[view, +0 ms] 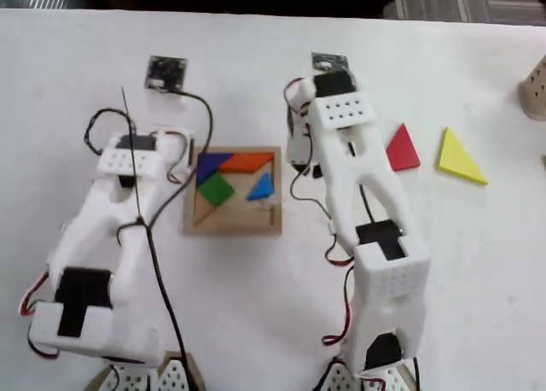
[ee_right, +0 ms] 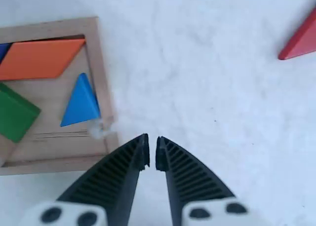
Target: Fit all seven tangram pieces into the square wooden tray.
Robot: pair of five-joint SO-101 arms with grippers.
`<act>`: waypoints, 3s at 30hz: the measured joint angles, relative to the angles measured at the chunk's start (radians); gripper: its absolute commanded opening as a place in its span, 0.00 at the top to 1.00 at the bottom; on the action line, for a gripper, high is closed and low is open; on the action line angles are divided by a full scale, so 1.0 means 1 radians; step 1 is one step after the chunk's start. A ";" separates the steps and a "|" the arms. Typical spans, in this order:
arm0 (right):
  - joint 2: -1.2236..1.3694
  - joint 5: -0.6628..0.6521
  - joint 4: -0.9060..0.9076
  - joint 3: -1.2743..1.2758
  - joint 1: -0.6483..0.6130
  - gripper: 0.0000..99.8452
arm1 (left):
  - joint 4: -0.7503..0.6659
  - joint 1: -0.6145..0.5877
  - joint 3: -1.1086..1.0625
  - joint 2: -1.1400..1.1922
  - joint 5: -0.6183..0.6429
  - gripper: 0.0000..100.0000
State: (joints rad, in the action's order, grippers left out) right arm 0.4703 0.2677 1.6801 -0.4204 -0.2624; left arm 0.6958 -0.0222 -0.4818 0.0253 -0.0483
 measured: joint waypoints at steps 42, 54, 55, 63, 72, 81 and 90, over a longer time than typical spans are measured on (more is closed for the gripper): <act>-0.397 -0.348 -0.514 0.872 0.448 0.98 | -0.055 0.496 -0.060 0.143 0.255 0.98; -0.397 -0.359 -0.514 0.872 0.448 0.98 | -0.031 0.350 -0.021 0.160 0.255 0.98; -0.397 -0.364 -0.514 0.872 0.448 0.98 | -0.031 0.339 -0.021 0.160 0.255 0.98; -0.397 -0.374 -0.514 0.872 0.448 0.98 | -0.031 0.278 0.006 0.167 0.258 0.98; -0.397 -0.374 -0.514 0.872 0.448 0.98 | -0.031 0.445 0.017 0.167 0.258 0.98; -0.397 -0.374 -0.514 0.873 0.448 0.98 | -0.110 0.494 0.041 0.221 0.281 0.98; -0.397 -0.376 -0.514 0.873 0.448 0.98 | -0.020 0.419 0.166 0.318 0.362 0.98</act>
State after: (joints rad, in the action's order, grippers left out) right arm 0.0729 -0.1082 1.1661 0.4526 0.1857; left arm 0.6759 0.3966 -0.3161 0.3429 0.3138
